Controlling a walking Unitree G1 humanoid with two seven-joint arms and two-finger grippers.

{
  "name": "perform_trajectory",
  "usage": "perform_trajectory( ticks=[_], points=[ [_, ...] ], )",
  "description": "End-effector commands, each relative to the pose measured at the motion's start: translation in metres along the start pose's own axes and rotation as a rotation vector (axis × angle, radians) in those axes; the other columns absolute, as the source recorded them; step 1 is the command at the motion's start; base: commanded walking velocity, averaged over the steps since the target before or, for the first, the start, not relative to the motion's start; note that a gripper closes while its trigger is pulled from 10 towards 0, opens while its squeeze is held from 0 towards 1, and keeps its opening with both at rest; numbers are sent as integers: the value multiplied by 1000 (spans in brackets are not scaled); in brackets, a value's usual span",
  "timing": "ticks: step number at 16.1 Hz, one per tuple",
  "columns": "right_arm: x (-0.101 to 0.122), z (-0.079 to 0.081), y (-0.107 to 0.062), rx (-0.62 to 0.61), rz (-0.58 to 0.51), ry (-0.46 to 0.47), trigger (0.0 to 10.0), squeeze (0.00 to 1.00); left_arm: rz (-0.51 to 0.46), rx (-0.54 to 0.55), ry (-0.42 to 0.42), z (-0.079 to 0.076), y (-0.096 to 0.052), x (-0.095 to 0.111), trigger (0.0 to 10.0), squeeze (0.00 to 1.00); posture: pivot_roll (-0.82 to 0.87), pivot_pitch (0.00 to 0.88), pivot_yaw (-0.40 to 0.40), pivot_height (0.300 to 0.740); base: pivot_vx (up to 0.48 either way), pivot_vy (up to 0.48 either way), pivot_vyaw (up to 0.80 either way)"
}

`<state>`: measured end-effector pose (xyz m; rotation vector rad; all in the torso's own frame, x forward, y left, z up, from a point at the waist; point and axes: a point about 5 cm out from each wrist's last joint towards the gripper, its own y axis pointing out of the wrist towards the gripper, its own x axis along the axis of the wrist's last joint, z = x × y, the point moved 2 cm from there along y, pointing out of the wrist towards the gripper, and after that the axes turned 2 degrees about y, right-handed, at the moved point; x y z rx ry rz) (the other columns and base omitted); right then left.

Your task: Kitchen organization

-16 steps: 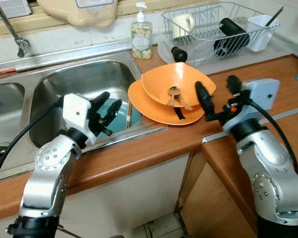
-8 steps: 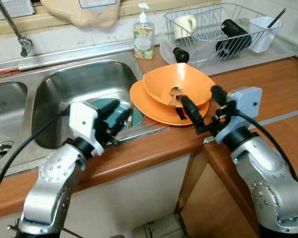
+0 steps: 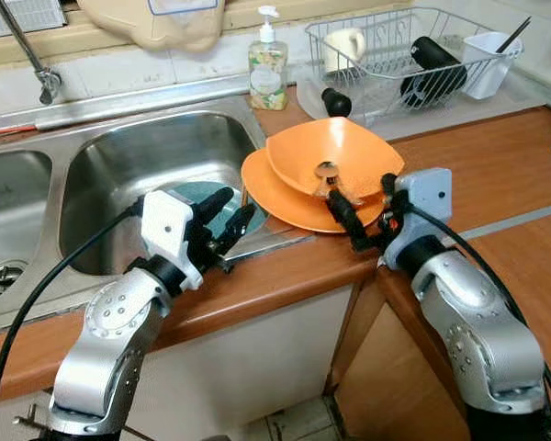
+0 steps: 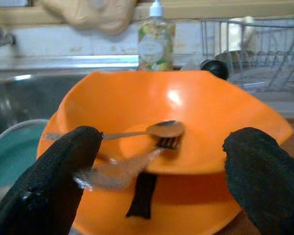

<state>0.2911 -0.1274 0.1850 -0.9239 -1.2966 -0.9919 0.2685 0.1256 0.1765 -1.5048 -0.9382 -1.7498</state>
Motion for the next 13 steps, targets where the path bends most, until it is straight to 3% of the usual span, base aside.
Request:
perform_trajectory(
  ticks=[1, 2, 8, 11, 13],
  points=[
    [0, -5, 1, -27, 7, 15, 4667, 0, 6, 0, 11, -1, 0, 1, 10000, 0, 12, 0, 68, 740, 0, 0, 0],
    [-1, -9, 0, -51, 11, 34, 3922, 0, 10, 2, 10, -1, -1, 0, 10000, 0, 11, 0, 68, 740, 0, 0, 0],
    [0, -9, 1, -44, -6, 94, 2392, 0, -2, 8, 4, -1, 4, 2, 10000, 0, 4, 0, 66, 740, 0, 0, 0],
    [-2, -5, 3, -16, 3, 118, 588, 0, -9, 9, -6, -3, 6, 2, 10000, 0, 0, 0, 66, 740, 0, 0, 0],
    [-3, -5, 3, -9, 6, 125, 745, 0, -12, 10, -5, -3, 6, 2, 10000, 0, 1, 0, 64, 740, 0, 0, 0]
  ],
)
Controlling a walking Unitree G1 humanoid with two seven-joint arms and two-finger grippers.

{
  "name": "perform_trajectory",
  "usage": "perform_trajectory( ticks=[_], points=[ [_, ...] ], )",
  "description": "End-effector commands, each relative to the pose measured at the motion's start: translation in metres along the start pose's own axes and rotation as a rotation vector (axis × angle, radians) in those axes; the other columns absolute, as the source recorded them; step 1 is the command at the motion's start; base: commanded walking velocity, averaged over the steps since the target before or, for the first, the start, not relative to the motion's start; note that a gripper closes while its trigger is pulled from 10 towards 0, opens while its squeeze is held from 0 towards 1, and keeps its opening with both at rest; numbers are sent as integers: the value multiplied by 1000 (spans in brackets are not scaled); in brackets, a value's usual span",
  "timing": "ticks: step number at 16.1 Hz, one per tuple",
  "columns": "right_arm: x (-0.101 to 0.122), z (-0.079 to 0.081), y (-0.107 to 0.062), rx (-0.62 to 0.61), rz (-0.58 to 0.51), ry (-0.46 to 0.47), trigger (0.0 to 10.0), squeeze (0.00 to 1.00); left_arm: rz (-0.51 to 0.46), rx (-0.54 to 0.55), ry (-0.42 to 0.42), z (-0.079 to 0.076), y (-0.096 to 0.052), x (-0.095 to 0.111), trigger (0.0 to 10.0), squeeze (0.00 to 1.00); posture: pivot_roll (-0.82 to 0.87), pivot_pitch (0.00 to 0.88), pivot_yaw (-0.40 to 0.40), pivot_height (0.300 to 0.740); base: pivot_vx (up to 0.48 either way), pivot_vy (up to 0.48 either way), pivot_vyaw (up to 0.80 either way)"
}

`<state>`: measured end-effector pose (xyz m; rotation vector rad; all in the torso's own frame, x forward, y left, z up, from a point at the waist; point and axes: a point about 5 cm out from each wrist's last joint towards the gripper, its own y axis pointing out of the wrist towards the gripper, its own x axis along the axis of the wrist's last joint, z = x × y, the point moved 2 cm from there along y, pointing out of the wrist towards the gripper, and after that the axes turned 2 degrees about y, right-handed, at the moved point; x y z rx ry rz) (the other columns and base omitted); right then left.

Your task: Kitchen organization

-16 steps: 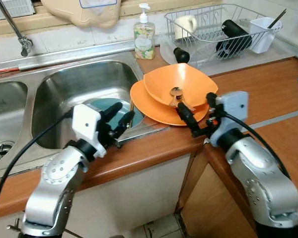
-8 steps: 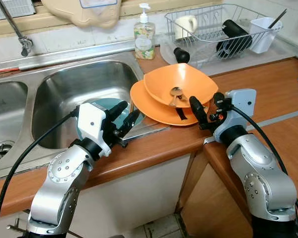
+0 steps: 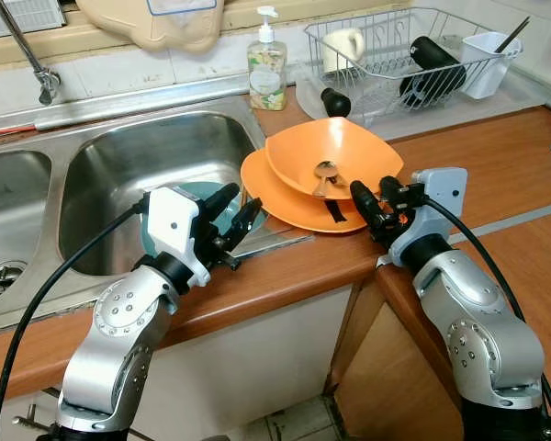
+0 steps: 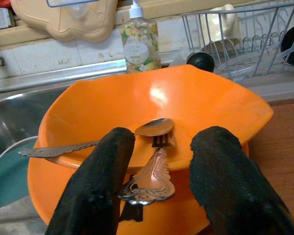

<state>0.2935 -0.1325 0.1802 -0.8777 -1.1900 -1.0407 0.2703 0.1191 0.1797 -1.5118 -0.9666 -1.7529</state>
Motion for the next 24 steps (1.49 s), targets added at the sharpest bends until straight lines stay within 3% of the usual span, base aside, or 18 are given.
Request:
perform_trajectory(
  ticks=[1, 7, 12, 13, 18, 24],
  points=[
    [1, 2, 2, 16, 1, 25, 941, 0, 2, 11, 8, 2, 2, 0, 10000, 0, 1, 0, 64, 740, 0, 0, 0],
    [5, 0, 4, 9, -8, 36, 1098, 0, -12, 11, 6, 5, 8, 2, 10000, 0, -14, 0, 77, 740, 0, 0, 0],
    [17, -5, 6, 10, -9, -49, 431, 0, -40, 8, 43, 6, 14, 11, 10000, 0, -19, 0, 74, 740, 0, 0, 0],
    [19, -7, 6, 10, -2, -74, 0, 0, -41, 3, 58, 7, 14, 12, 10000, 0, -21, 0, 73, 740, 0, 0, 0],
    [30, -18, 6, -29, -4, -165, 0, 0, -29, -46, 133, 2, 17, 13, 10000, 0, -25, 0, 72, 740, 0, 0, 0],
    [56, -10, 6, 13, -130, -119, 0, 0, -72, -116, 308, -5, 27, 25, 10000, 0, -25, 0, 72, 740, 0, 0, 0]
  ],
)
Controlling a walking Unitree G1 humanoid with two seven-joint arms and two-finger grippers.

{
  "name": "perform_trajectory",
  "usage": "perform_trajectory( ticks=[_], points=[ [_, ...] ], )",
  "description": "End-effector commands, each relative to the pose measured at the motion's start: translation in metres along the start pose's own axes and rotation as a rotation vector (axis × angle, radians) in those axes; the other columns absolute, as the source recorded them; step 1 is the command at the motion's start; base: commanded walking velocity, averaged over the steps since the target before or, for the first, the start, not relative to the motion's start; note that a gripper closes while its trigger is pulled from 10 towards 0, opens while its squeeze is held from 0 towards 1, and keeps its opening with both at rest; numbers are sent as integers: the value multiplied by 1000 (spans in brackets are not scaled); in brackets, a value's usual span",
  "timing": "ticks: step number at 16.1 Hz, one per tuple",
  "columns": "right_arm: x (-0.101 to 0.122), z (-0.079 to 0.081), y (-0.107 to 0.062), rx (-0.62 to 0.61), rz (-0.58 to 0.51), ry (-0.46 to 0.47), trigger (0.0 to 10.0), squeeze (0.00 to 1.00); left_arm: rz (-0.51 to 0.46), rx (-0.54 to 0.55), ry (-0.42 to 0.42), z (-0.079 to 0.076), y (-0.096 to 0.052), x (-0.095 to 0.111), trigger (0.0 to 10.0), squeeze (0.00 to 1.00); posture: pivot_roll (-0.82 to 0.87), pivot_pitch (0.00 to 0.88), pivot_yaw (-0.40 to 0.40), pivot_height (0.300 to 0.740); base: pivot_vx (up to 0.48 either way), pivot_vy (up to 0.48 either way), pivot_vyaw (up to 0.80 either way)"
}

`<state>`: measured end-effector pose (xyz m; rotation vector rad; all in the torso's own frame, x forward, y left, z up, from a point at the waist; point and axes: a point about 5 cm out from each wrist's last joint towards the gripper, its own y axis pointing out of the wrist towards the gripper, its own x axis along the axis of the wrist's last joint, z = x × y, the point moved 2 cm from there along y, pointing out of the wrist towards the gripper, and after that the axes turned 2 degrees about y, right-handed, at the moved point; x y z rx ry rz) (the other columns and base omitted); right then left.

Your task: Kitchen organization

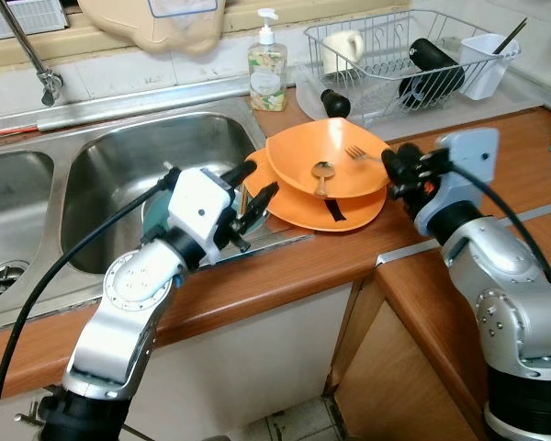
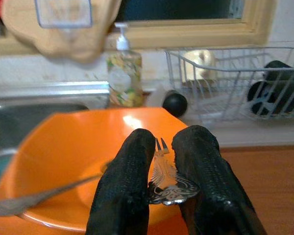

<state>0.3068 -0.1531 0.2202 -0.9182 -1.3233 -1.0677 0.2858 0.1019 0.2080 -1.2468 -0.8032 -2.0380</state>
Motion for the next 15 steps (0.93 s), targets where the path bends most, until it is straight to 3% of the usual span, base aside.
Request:
perform_trajectory(
  ticks=[1, 4, 7, 11, 12, 13, 14, 15],
  points=[
    [19, 9, 1, 56, -78, 7, 0, 0, -7, -38, 43, -2, 6, 2, 10000, 0, -23, 0, 65, 740, 0, 0, 0],
    [25, 27, 2, 194, -80, -23, 353, 0, -22, -114, 189, -4, 33, 6, 10000, 0, -27, 0, 52, 740, 0, 0, 0],
    [30, 38, 3, 254, -80, -52, 392, 0, 4, -134, 338, 2, 43, 1, 10000, 0, -38, 0, 68, 740, 0, 0, 0],
    [32, 48, 0, 322, -72, -66, 706, 0, 5, -159, 429, 6, 55, -1, 10000, 0, -35, 0, 80, 740, 0, 0, 0],
    [32, 55, 0, 346, -70, -65, 627, 0, 4, -176, 459, 5, 59, -3, 9373, 0, -32, 0, 83, 740, 0, 0, 0],
    [31, 57, 0, 357, -67, -64, 588, 0, 2, -177, 469, 6, 61, -4, 6627, 0, -30, 0, 84, 740, 0, 0, 0],
    [29, 62, 0, 376, -61, -60, 627, 0, -13, -166, 466, 6, 64, -1, 0, 0, -30, 0, 84, 740, 0, 0, 0],
    [28, 63, 0, 380, -59, -59, 667, 0, -16, -164, 465, 7, 65, 0, 0, 0, -26, 0, 80, 740, 0, 0, 0]
  ],
)
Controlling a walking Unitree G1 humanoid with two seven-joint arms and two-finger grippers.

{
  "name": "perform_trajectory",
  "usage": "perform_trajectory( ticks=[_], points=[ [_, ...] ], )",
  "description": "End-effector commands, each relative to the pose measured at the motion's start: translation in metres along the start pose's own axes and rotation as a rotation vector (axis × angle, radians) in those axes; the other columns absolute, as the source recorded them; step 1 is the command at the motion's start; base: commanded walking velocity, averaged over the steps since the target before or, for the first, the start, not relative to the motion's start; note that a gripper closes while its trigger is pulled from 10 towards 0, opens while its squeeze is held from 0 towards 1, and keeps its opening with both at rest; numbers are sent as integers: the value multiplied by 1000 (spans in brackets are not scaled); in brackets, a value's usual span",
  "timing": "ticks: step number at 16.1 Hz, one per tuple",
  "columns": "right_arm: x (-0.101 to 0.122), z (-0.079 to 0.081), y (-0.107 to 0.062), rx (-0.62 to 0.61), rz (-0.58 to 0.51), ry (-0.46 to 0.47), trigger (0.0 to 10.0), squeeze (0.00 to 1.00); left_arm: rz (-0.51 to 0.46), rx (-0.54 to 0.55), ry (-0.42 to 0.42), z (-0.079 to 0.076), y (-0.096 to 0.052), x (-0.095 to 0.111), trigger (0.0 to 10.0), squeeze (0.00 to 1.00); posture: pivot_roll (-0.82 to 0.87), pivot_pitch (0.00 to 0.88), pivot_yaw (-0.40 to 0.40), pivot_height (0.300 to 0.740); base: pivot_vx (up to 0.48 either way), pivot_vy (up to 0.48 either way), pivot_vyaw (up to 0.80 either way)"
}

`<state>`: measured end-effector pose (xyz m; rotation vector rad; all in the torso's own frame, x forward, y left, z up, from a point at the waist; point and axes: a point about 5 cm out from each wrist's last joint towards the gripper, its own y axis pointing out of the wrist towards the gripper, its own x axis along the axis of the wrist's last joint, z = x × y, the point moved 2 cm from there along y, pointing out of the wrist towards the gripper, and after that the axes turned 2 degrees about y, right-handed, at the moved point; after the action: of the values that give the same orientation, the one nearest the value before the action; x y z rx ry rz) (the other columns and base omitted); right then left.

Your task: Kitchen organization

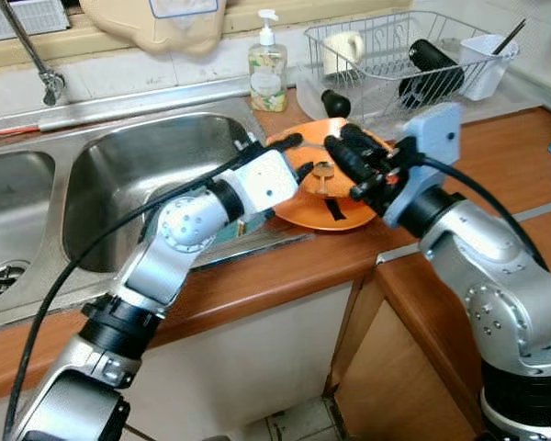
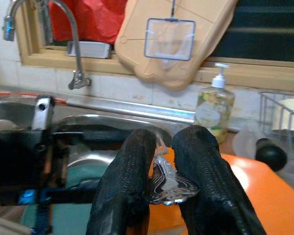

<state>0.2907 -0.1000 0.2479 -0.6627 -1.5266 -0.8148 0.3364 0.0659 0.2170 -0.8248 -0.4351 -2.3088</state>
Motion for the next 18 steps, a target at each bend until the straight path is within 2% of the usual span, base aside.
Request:
perform_trajectory(
  ticks=[1, 5, 7, 9, 10, 13, 14, 16, 17, 18],
  points=[
    [4, 7, 2, 34, -12, -1, 706, 0, -4, 5, 27, 5, 2, 2, 0, 0, -26, 0, 80, 740, 0, 0, 0],
    [5, 15, 7, 64, -17, 8, 784, 0, 14, 11, 50, 7, 2, -6, 0, 0, -22, 0, 82, 740, 0, 0, 0],
    [4, 15, 8, 60, -16, 9, 1529, 0, 19, 11, 46, 7, 1, -7, 0, 0, -23, 0, 80, 740, 0, 0, 0],
    [3, 15, 9, 53, -15, 11, 4431, 0, 23, 13, 58, 9, 0, -9, 0, 0, -21, 0, 78, 740, 0, 0, 0],
    [4, 15, 10, 49, -15, 7, 10000, 0, 28, 18, 67, 10, 0, -10, 0, 0, -18, 0, 79, 740, 0, 0, 0],
    [4, 16, 12, 38, -22, 17, 10000, 0, 42, 25, 108, 16, -4, -12, 0, 0, -17, 0, 82, 740, 0, 0, 0],
    [5, 17, 13, 40, -31, 44, 10000, 1000, 49, 35, 120, 20, -6, -13, 0, 0, -20, 0, 87, 740, 0, 0, 0],
    [8, 18, 13, 43, -38, 29, 10000, 1000, 76, 59, 143, 30, -12, -18, 0, 0, -24, 0, 94, 740, 0, 0, 0],
    [8, 18, 12, 37, -40, 11, 10000, 0, 100, 72, 156, 37, -17, -23, 0, 0, -26, 0, 97, 740, 0, 0, 0],
    [8, 17, 11, 34, -38, 3, 10000, 0, 129, 85, 166, 42, -22, -29, 0, 0, -26, 0, 101, 740, 0, 0, 0]
  ],
)
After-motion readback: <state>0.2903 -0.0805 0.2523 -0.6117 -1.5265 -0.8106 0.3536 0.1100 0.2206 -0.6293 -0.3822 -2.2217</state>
